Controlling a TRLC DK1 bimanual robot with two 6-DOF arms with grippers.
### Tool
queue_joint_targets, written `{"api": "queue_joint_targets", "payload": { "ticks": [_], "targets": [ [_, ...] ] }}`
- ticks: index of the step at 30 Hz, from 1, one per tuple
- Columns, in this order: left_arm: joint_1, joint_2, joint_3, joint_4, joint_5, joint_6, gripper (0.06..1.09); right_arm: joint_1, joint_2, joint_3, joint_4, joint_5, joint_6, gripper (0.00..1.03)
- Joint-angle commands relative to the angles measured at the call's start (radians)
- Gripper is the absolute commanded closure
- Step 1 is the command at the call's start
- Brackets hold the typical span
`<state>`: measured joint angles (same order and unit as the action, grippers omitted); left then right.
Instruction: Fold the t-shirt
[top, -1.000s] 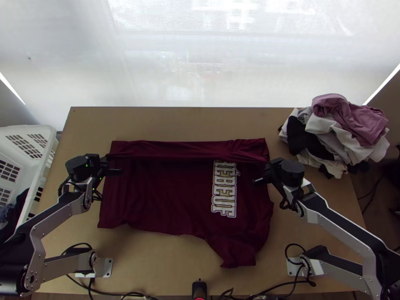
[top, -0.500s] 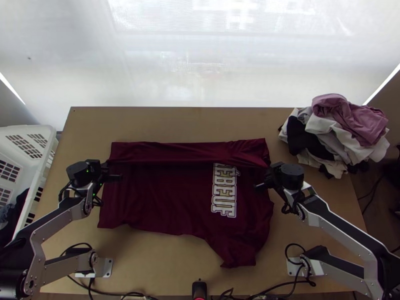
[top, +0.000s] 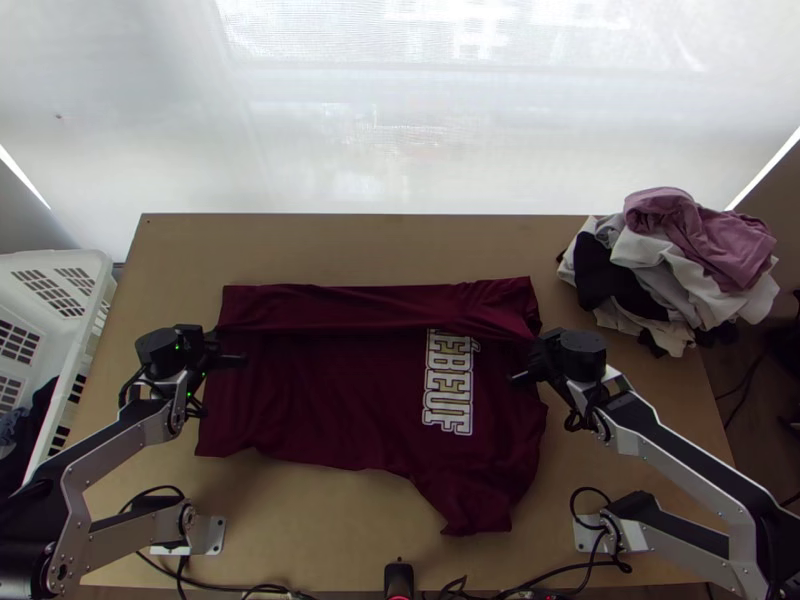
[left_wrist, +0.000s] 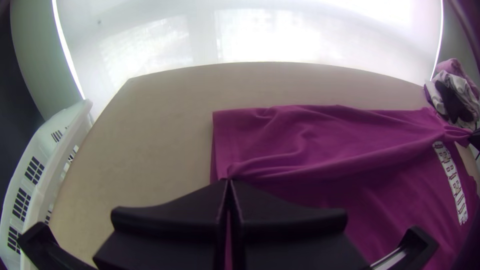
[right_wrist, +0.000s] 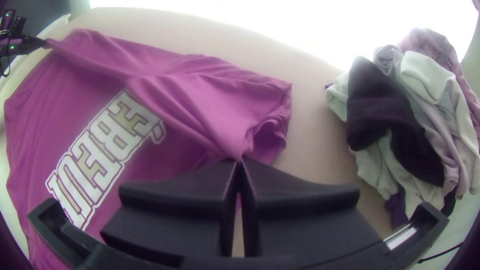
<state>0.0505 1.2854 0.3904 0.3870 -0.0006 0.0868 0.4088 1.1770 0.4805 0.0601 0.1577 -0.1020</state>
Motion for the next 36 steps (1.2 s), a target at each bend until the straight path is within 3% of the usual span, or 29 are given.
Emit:
{"api": "queue_joint_targets", "payload": {
  "ticks": [1,4,6,8,9,11,14,16,24,31,36],
  "targets": [
    [0.0,-0.006,-0.016,-0.008,-0.001,0.013,1.05,0.005,-0.004,-0.003,-0.019,0.0,-0.016,1.0],
    [0.0,-0.008,-0.015,-0.023,-0.001,0.018,1.05,0.005,-0.01,-0.005,-0.028,-0.003,-0.024,0.91],
    [0.002,-0.011,-0.005,-0.043,-0.001,0.018,1.02,0.007,-0.01,0.0,-0.048,-0.017,-0.027,0.62],
    [0.003,-0.014,0.01,-0.094,-0.001,0.018,0.84,0.007,-0.01,0.013,-0.088,-0.044,-0.033,0.25],
    [0.003,-0.014,0.022,-0.132,0.001,0.018,0.73,0.008,-0.01,0.023,-0.109,-0.052,-0.038,0.14],
    [0.003,-0.028,0.048,-0.238,0.002,0.014,0.45,0.015,-0.022,0.047,-0.155,-0.053,-0.038,0.07],
    [0.0,-0.069,0.09,-0.435,0.033,0.007,0.18,0.019,-0.054,0.078,-0.227,-0.055,-0.036,0.05],
    [0.0,-0.118,0.108,-0.553,0.083,0.002,0.11,0.021,-0.086,0.096,-0.266,-0.056,-0.031,0.05],
    [-0.001,-0.288,0.196,-1.033,0.212,0.001,0.11,0.055,-0.221,0.211,-0.464,-0.078,-0.015,0.05],
    [0.003,-0.307,0.251,-1.298,0.149,0.019,0.12,0.119,-0.24,0.241,-0.661,-0.092,0.013,0.05],
    [0.003,-0.297,0.254,-1.309,0.076,0.008,0.17,0.142,-0.204,0.253,-0.752,-0.061,0.025,0.05]
  ]
}}
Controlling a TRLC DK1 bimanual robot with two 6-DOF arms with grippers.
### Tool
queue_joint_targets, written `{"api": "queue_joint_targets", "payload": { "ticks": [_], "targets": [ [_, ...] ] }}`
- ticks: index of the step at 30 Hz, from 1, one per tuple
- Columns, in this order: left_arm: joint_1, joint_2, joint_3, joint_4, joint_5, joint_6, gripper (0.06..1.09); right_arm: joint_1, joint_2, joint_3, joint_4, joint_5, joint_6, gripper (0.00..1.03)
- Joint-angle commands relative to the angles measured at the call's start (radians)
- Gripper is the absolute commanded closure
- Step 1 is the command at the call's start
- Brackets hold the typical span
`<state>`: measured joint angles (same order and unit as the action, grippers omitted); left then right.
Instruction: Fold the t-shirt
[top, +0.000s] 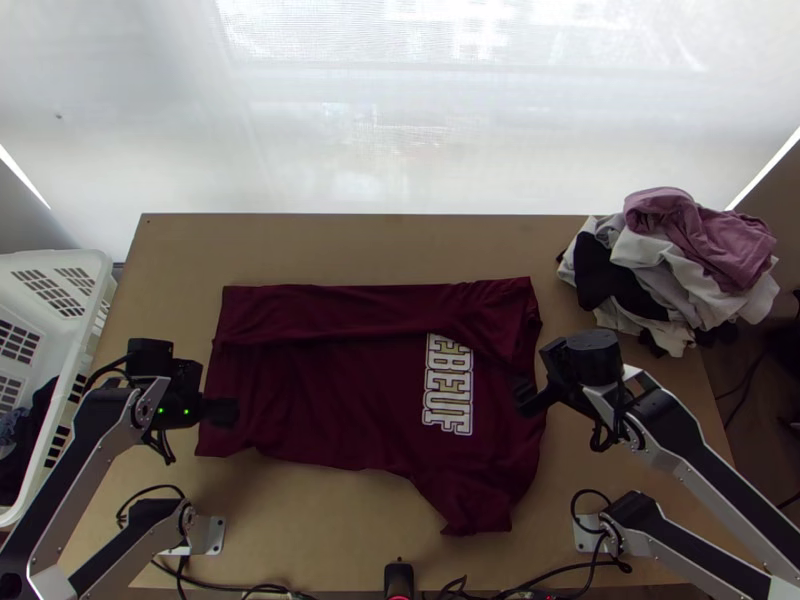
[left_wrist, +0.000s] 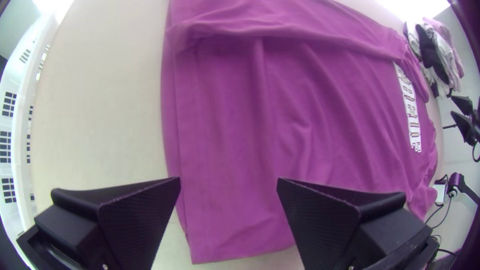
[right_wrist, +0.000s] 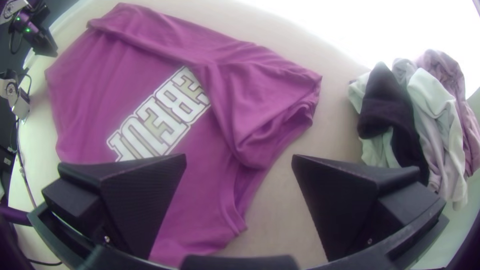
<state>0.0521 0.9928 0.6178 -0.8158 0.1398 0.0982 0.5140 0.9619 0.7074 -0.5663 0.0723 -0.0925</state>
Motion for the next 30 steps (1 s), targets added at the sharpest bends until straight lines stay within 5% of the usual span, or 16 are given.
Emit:
{"api": "queue_joint_targets", "payload": {
  "ticks": [1,12,18,26,30],
  "targets": [
    [-0.001,0.009,0.026,-0.106,-0.077,-0.003,0.17,0.038,0.011,0.029,-0.135,0.024,0.016,0.05],
    [-0.021,0.231,0.026,-0.114,-0.137,0.077,0.17,0.038,0.005,0.015,-0.144,0.027,0.02,0.05],
    [-0.018,0.248,0.026,-0.114,-0.141,0.098,0.34,0.035,0.0,0.004,-0.135,0.027,0.02,0.05],
    [-0.02,0.25,0.03,-0.123,-0.138,0.12,0.88,0.038,-0.009,0.001,-0.132,0.027,0.014,0.05],
    [-0.021,0.219,0.04,-0.128,-0.14,0.13,1.02,0.054,-0.012,0.014,-0.15,0.026,0.008,0.05]
  ]
}}
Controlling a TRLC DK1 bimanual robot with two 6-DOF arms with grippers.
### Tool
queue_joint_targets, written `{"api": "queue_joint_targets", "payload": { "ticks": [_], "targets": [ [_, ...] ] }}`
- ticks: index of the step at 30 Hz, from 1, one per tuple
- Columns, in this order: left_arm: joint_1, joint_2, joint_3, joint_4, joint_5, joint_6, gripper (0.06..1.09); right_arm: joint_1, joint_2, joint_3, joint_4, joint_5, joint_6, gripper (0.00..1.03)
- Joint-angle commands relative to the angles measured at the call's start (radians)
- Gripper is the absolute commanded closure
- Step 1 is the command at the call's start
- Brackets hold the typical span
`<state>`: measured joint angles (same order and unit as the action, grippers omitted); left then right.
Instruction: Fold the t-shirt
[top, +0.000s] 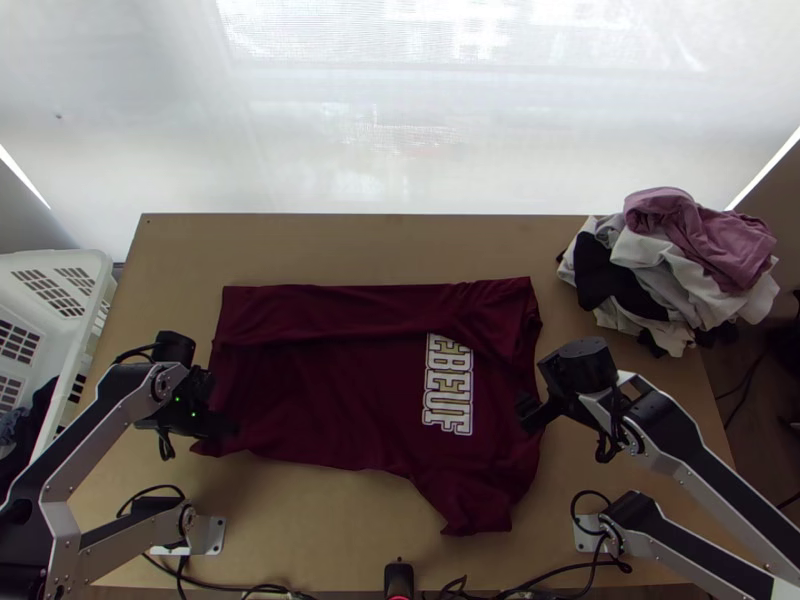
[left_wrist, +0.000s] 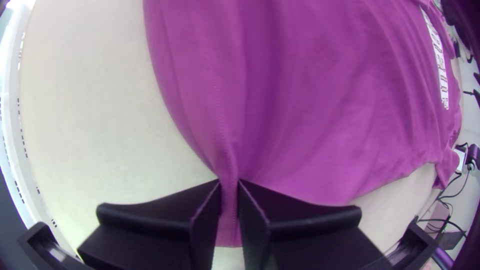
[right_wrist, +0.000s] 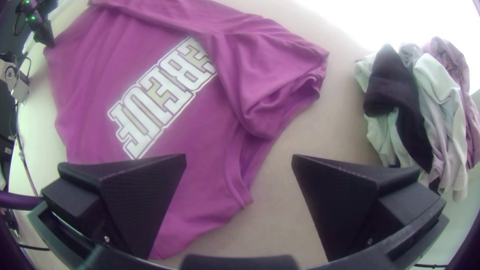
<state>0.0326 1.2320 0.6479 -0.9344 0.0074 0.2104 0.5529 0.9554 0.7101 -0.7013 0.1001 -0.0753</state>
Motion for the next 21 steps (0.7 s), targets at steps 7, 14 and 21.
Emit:
{"api": "queue_joint_targets", "payload": {
  "ticks": [7,14,21],
  "targets": [
    [0.003,-0.091,0.122,-0.014,0.002,0.017,1.05,0.139,0.006,0.042,-0.207,-0.096,-0.072,0.05],
    [-0.002,-0.091,0.154,-0.015,0.019,0.006,1.05,0.317,0.057,0.035,-0.457,-0.197,-0.098,0.05],
    [0.0,-0.097,0.144,-0.02,0.019,-0.008,1.05,0.441,0.141,0.074,-0.491,-0.321,-0.095,0.05]
  ]
}}
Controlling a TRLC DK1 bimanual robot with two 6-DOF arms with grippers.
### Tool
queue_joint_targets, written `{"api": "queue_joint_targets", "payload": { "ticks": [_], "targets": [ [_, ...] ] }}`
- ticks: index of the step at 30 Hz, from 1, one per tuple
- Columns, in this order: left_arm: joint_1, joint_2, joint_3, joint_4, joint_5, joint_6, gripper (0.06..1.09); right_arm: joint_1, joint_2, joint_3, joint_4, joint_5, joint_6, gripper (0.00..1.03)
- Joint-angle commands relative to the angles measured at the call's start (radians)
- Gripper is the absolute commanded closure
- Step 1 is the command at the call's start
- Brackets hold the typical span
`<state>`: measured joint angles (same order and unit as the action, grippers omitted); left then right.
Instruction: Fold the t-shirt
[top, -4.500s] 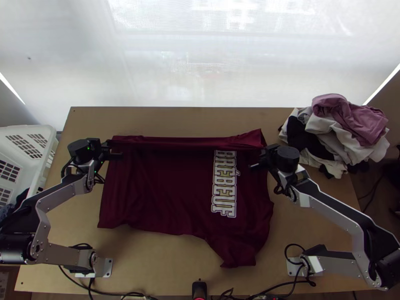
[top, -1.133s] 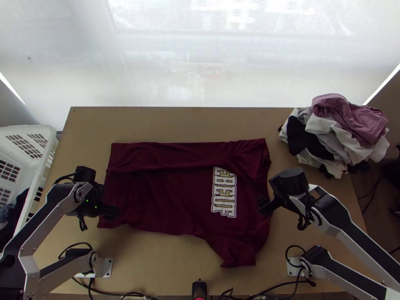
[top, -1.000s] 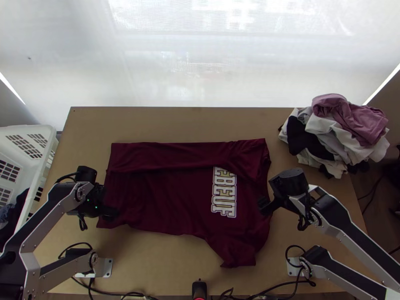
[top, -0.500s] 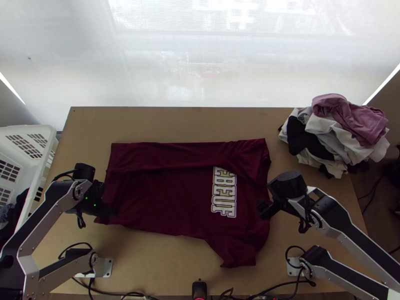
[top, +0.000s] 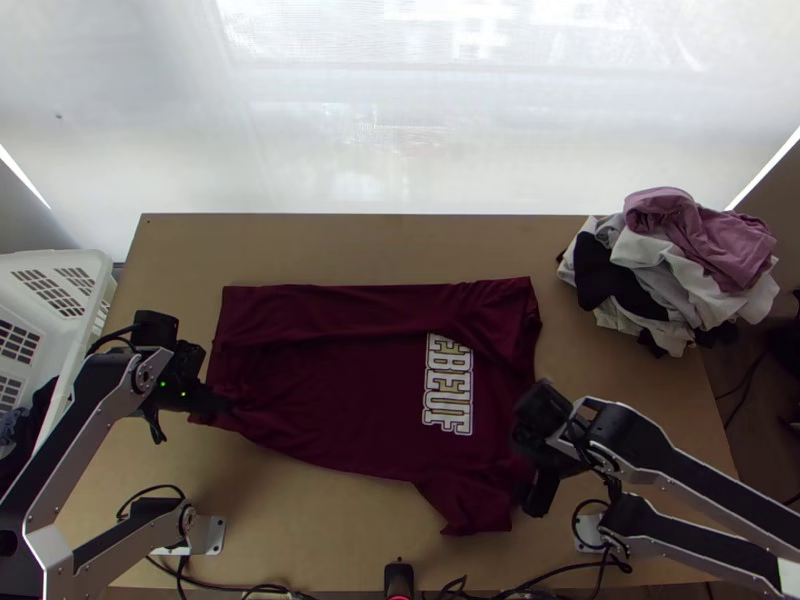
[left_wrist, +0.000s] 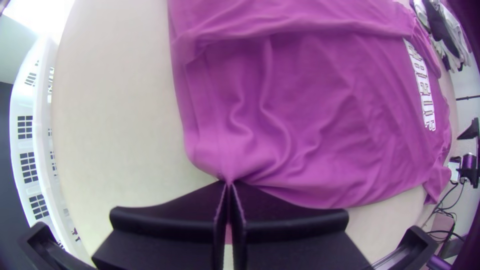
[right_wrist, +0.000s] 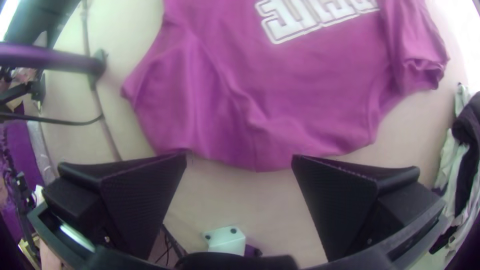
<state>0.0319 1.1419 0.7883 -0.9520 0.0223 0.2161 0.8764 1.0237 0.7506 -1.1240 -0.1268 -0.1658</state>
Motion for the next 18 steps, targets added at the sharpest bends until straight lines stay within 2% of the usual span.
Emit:
{"api": "queue_joint_targets", "payload": {
  "ticks": [1,6,11,18],
  "targets": [
    [0.0,-0.007,-0.001,-0.002,0.004,-0.014,1.05,0.127,0.092,0.049,-0.068,-0.105,-0.001,0.05],
    [0.003,-0.008,-0.015,-0.002,0.002,-0.026,1.05,0.159,0.185,0.113,-0.076,-0.171,0.014,0.06],
    [0.002,-0.008,-0.021,-0.002,0.002,-0.04,1.05,0.174,0.248,0.122,-0.097,-0.231,0.023,0.19],
    [-0.003,0.005,-0.018,0.01,0.004,-0.044,1.05,0.182,0.343,0.113,-0.132,-0.281,0.055,0.19]
  ]
}}
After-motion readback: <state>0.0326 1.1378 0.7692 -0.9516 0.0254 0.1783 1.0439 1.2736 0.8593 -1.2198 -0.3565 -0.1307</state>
